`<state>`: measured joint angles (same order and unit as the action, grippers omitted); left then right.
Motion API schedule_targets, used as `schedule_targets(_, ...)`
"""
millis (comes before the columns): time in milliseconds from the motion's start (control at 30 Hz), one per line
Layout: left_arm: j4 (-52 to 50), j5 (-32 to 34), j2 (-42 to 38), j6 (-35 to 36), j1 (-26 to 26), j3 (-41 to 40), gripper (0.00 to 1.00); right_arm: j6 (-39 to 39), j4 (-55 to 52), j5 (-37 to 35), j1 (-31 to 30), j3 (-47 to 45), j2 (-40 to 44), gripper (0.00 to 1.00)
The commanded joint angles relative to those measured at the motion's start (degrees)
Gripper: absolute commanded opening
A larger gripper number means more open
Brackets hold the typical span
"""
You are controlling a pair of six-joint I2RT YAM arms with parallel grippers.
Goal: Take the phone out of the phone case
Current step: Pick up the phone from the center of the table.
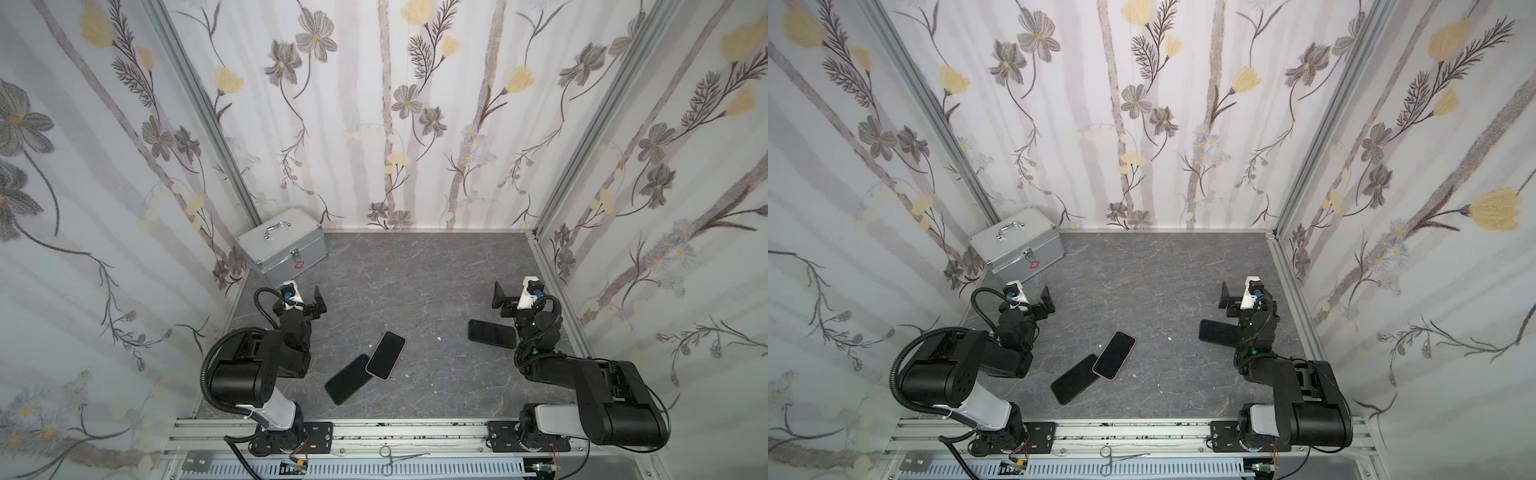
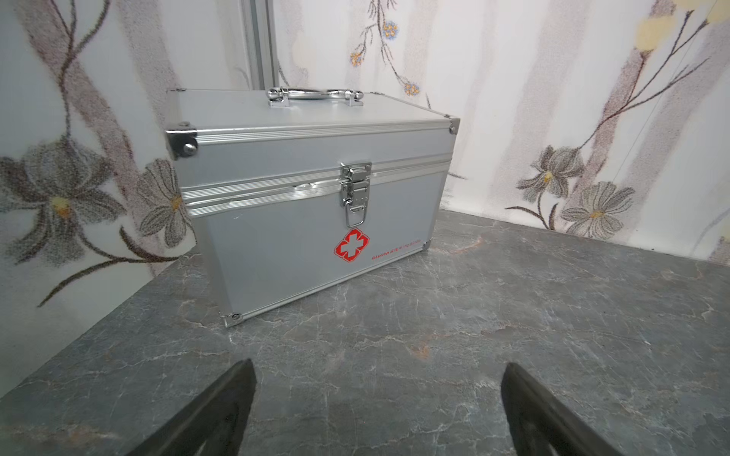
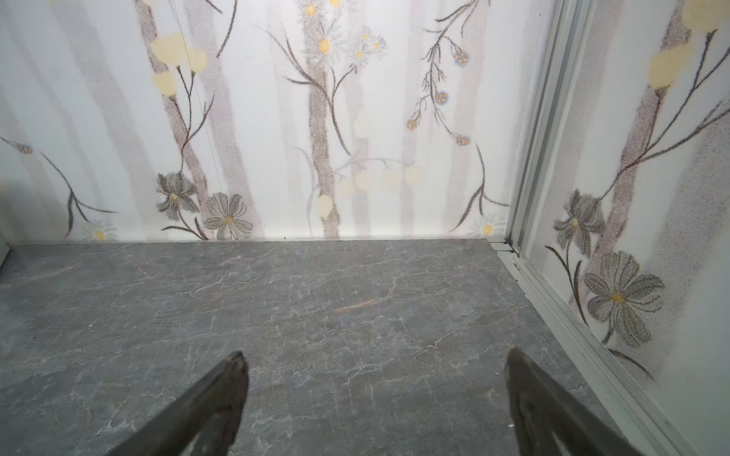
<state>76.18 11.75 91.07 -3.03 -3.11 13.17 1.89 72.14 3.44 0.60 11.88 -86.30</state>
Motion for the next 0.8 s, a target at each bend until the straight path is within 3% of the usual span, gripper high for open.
schedule_targets(0, 1.3, -1.5, -0.1, -0.1, 0.1, 0.4, 1.0, -0.1, 1.9, -0.8, -0.1, 0.2, -0.2, 1.0)
schedule_targets(633, 1.3, -2.4, -0.8, 0.5, -0.2, -0.2, 1.0, -0.1, 2.4, -0.1, 0.1, -0.1, -0.1, 1.0)
schedule_targets(767, 1.1, 4.0, -7.5, 2.8, -3.5, -2.6, 1.0, -2.3, -0.9, 1.6, -0.9, -0.5, 4.8, 1.0)
